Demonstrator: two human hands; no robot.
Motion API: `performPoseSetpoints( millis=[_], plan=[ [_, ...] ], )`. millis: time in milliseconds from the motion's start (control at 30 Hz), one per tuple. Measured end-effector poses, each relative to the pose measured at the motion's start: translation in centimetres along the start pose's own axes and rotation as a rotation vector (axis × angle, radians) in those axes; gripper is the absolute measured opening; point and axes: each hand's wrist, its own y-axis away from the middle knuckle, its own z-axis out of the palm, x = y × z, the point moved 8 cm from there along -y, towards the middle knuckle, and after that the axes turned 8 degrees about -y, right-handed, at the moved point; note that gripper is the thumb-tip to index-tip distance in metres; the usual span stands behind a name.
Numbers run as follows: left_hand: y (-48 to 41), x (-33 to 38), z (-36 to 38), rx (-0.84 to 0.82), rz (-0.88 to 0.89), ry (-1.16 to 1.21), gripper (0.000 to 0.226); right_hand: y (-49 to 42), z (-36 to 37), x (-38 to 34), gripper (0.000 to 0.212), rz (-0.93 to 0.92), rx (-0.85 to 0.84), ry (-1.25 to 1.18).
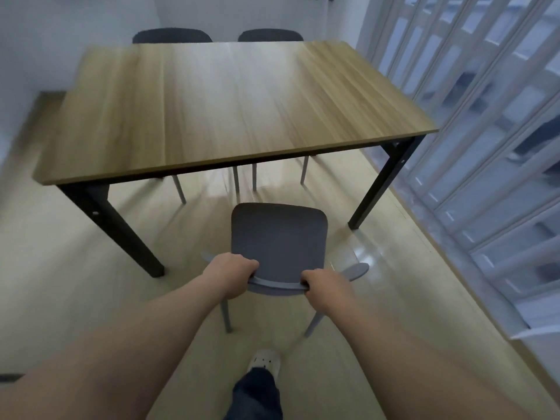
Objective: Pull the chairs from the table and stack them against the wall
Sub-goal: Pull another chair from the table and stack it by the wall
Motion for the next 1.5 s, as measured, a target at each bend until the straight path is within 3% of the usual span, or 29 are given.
performPoseSetpoints(
  millis=[200, 567, 733, 1200, 1500],
  plan=[
    [9.1, 3.1, 3.8, -0.025, -0.033, 0.03, 0.017, 8.4, 4.7, -2.7, 0.017, -0.016, 0.019, -0.027],
    [23.2, 1.2, 11.4, -0.024, -0.146, 0.045, 0.022, 16.8, 13.8, -11.3, 0.025, -0.062, -0.053, 0.009],
    [28.7, -2.9, 15.8, -0.028, -0.19, 0.074, 0.028, 18.6, 16.7, -18.7, 0.034, -0.123, -0.053, 0.022],
    [44.1, -18.7, 25.6, -0.102, -0.403, 0.123, 0.028, 18.8, 22.4, -42.4, 0.033, -0.406, -0.089, 0.097],
    [40.6, -25.6, 26.6, -0.055, -0.485, 0.095, 0.025, 11.3, 19.5, -48.1, 0.036, -0.584, -0.072, 0.2]
  ],
)
